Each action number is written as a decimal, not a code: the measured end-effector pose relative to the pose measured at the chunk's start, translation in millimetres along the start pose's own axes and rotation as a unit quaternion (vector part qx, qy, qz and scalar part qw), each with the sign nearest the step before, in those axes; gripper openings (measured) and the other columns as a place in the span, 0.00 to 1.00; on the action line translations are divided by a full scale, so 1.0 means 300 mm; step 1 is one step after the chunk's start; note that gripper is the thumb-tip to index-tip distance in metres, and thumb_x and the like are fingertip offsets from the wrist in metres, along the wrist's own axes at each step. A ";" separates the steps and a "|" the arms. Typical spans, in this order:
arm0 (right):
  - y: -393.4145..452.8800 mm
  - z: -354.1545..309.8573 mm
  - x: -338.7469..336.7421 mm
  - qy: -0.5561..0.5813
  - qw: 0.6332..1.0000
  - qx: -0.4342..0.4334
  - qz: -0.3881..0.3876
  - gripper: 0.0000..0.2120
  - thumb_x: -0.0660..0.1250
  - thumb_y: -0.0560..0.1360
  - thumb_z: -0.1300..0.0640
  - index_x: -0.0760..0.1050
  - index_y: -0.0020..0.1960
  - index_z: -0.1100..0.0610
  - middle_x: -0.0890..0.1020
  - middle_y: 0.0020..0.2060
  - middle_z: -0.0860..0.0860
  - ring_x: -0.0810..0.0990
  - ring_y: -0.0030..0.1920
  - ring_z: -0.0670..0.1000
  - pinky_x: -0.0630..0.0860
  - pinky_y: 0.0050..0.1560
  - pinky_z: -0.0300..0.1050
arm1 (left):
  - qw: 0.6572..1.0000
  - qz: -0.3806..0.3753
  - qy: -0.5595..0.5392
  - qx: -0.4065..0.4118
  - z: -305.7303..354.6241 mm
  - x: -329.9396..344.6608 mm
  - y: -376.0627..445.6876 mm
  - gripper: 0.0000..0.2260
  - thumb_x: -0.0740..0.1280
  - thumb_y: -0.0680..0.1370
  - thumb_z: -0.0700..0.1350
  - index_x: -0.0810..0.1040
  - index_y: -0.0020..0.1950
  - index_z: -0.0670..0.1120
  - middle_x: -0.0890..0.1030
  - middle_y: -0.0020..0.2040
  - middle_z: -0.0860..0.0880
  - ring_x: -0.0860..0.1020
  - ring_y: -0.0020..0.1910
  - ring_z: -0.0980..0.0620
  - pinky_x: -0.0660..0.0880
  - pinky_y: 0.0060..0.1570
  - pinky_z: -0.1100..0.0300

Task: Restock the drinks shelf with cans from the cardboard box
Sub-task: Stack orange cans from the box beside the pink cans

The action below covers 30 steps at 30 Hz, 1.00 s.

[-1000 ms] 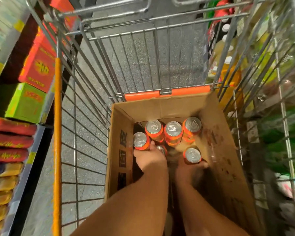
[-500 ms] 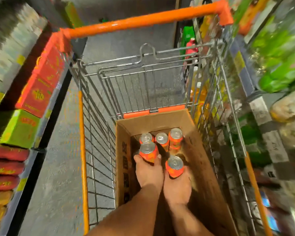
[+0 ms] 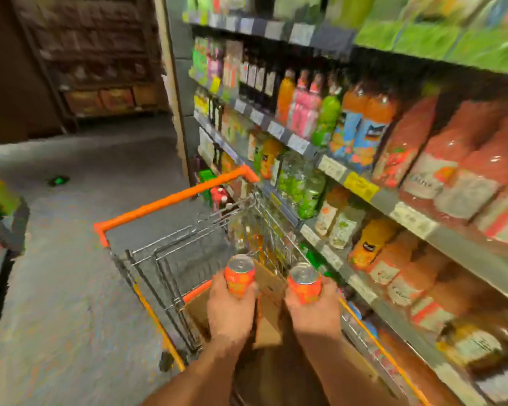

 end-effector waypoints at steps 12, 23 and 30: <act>-0.237 -0.424 -1.002 0.018 0.975 0.025 0.219 0.22 0.72 0.65 0.38 0.70 0.52 0.46 0.81 0.45 0.45 0.80 0.47 0.52 0.76 0.48 0.49 | 0.945 -0.213 -0.096 0.231 0.913 -0.051 -0.506 0.31 0.81 0.67 0.49 0.72 0.66 0.51 0.82 0.53 0.51 0.81 0.54 0.47 0.75 0.55 0.54; -0.634 -0.461 -1.861 -0.023 0.917 0.046 0.394 0.18 0.73 0.67 0.40 0.69 0.50 0.43 0.78 0.41 0.41 0.78 0.45 0.49 0.75 0.47 0.47 | 0.839 -0.385 -0.199 0.328 1.390 0.044 -1.275 0.25 0.82 0.65 0.52 0.76 0.56 0.55 0.82 0.47 0.55 0.81 0.48 0.52 0.76 0.52 0.56; -0.777 -0.505 -2.098 -0.034 0.881 0.070 0.466 0.17 0.74 0.66 0.39 0.72 0.47 0.44 0.78 0.41 0.42 0.77 0.44 0.48 0.75 0.47 0.47 | 0.785 -0.471 -0.232 0.330 1.580 0.077 -1.517 0.21 0.83 0.63 0.53 0.79 0.51 0.53 0.84 0.46 0.54 0.82 0.48 0.51 0.79 0.55 0.52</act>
Point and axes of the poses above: each hand's wrist, its own y-axis towards the middle knuckle, its own x-axis out of the palm, z = x × y, the point moved 10 cm from there along y, towards the middle knuckle
